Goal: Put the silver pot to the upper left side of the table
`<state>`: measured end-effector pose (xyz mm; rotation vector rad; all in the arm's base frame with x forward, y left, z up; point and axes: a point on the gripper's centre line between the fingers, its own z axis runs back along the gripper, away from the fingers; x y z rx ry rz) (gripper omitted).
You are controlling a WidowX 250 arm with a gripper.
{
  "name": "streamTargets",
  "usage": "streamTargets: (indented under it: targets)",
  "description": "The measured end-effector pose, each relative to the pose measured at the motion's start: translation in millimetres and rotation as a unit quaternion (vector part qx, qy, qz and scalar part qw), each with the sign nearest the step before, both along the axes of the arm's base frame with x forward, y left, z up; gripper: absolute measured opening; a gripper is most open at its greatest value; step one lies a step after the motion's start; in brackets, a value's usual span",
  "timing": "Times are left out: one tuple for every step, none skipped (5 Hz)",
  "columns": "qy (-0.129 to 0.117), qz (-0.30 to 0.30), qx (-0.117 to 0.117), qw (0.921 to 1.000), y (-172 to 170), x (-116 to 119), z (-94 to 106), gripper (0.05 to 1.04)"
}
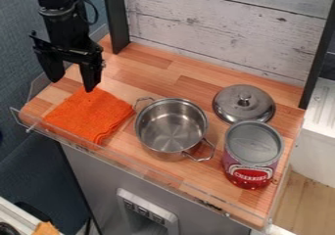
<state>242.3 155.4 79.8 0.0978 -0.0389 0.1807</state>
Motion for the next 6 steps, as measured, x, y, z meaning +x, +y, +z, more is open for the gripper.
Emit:
streamTargets:
  targets:
    - [0.011,-0.002,-0.009,0.9999,-3,-2,-7.7,0.998]
    - [0.022,-0.082,-0.031,0.9958,-41,-5,-20.7,0.998]
    - [0.012,-0.152,-0.025,0.9879,-77,-2,-18.4,0.998]
    - [0.008,-0.188,-0.022,0.9820,-105,2,-22.4,0.998]
    - [0.014,-0.207,-0.025,0.9778,-120,6,-31.8,0.998]
    - [0.015,-0.238,-0.030,0.9706,-137,6,-37.4,0.998]
